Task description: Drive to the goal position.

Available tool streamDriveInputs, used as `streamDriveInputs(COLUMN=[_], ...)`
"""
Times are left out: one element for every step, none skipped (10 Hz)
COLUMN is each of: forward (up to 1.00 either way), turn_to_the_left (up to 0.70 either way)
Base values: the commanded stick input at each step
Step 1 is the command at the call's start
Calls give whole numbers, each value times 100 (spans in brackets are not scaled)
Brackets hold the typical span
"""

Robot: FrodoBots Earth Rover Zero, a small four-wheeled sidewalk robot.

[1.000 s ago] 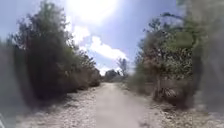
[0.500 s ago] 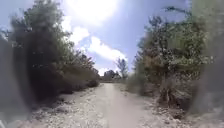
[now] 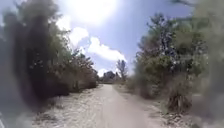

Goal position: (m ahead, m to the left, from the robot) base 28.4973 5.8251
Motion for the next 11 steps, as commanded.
streamDriveInputs(forward=[70, 70, 70, 70, 70, 70, 70, 70, 70, 70, 70], turn_to_the_left=[0, 0, 0, 0, 0, 0, 0, 0, 0, 0, 0])
